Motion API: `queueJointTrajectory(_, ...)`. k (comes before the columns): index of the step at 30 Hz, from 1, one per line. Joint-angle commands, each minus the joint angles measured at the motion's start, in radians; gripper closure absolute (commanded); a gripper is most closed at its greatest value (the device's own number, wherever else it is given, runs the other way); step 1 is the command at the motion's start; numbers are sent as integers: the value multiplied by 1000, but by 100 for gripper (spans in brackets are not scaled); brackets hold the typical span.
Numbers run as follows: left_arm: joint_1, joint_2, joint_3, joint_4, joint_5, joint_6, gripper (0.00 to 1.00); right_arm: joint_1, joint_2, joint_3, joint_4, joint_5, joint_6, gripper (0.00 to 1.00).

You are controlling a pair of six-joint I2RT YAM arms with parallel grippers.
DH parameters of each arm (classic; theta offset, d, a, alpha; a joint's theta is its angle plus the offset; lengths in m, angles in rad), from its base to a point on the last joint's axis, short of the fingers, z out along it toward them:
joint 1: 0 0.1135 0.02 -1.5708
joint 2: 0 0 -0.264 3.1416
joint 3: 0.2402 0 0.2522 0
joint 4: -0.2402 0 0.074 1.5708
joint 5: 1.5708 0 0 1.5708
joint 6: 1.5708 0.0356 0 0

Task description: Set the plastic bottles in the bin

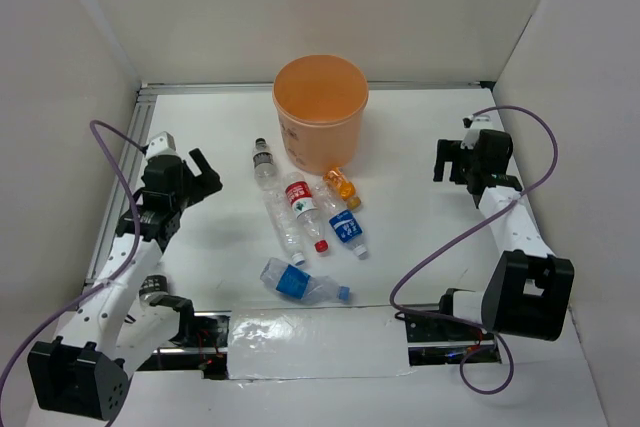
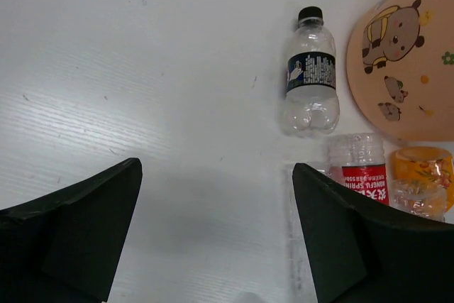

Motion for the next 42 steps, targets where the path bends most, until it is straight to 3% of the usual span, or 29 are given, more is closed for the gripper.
queueJointTrajectory(1,6,-8,51,-107,11,-87,0,2,-22,23,-32,5,23,0)
queueJointTrajectory(11,6,17,105,-272,-79,-151,1,2,-10,21,-58,-137,-78,0)
queueJointTrajectory(12,-4,29,120,-306,-97,-151,5,2,-1,21,-58,-137,-92,0)
queueJointTrajectory(13,-4,38,120,-326,-107,-177,19,2,0,21,-68,-157,-112,0)
queueJointTrajectory(16,-30,80,162,-389,-147,-221,45,2,0,10,-68,-168,-123,0)
queueJointTrajectory(17,-39,100,172,-403,-160,-234,58,2,0,10,-68,-215,-132,0)
queueJointTrajectory(19,-69,124,182,-443,-206,-255,58,2,12,-3,-68,-258,-144,0)
queueJointTrajectory(20,-78,141,198,-460,-223,-274,55,2,26,-13,-68,-275,-144,0)
queueJointTrajectory(21,-89,161,208,-486,-243,-292,39,2,35,-13,-82,-309,-158,0)
queueJointTrajectory(25,-119,282,254,-628,-341,-404,9,2,84,6,-105,-332,-192,0)
queueJointTrajectory(30,-119,345,268,-688,-369,-455,1,2,159,88,-153,-355,-218,0)
queueJointTrajectory(34,14,345,268,-730,-369,-374,0,12,208,142,-176,-369,-227,0)
queueJointTrajectory(36,72,367,268,-775,-342,-358,0,21,208,132,-162,-369,-227,0)
queueJointTrajectory(42,106,391,347,-846,-351,-323,0,21,181,75,-130,-378,-218,0)
